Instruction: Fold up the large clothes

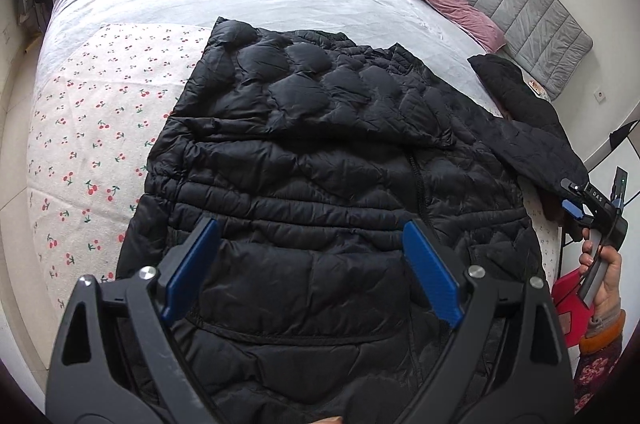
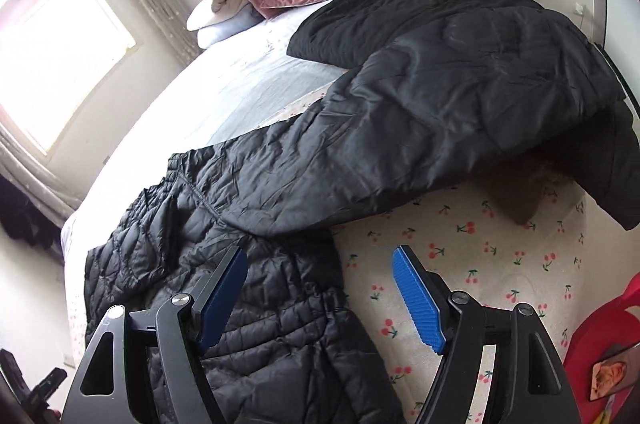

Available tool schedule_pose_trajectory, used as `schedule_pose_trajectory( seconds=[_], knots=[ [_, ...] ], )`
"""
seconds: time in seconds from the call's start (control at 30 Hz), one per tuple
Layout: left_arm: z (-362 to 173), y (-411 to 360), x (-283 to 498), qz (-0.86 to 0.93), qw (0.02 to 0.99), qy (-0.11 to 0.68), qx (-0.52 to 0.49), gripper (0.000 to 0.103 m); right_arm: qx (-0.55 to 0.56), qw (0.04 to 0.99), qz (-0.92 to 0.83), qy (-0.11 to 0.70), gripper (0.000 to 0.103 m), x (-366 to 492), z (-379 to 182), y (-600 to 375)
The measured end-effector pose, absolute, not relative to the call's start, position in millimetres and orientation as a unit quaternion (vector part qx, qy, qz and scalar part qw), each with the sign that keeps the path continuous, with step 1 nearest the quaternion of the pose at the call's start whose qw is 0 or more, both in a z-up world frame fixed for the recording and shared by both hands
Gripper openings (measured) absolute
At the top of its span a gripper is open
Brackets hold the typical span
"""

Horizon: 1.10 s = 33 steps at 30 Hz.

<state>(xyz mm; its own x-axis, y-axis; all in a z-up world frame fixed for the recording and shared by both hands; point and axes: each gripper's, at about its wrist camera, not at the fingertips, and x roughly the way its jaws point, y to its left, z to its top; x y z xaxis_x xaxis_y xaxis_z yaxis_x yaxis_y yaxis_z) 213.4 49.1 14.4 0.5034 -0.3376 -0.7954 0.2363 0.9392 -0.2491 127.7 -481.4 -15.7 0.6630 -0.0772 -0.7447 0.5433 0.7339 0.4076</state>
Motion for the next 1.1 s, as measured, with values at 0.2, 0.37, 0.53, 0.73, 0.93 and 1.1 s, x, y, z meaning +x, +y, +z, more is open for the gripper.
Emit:
schedule_pose_trajectory(
  seconds=[0.2,0.37,0.53,0.73,0.93,1.1],
  knots=[
    [23.4,33.1,207.9,-0.165,0.869,0.465,-0.035,0.093,0.352,0.848,-0.223,0.329,0.076,98.3,-20.0,-527.0],
    [24.3,17.4,208.8,-0.168,0.868,0.467,-0.019,0.093,0.407,0.828,-0.272,0.274,0.076,75.3,-26.3,-569.2],
    [17.2,0.1,213.0,-0.167,0.861,0.48,0.002,0.093,0.45,0.807,-0.3,0.238,0.075,74.1,-39.5,-603.0],
    [16.2,-16.5,219.1,-0.168,0.857,0.487,0.014,0.093,0.475,0.796,-0.294,0.233,0.013,90.6,-51.7,-615.9],
    [21.3,-27.6,221.3,-0.184,0.856,0.483,0.013,0.093,0.397,0.846,-0.286,0.21,0.006,104.1,-10.1,-591.6],
    [23.0,-29.6,222.8,-0.188,0.856,0.481,0.015,0.093,0.345,0.883,-0.247,0.199,0.005,125.3,35.7,-557.9]
  ],
)
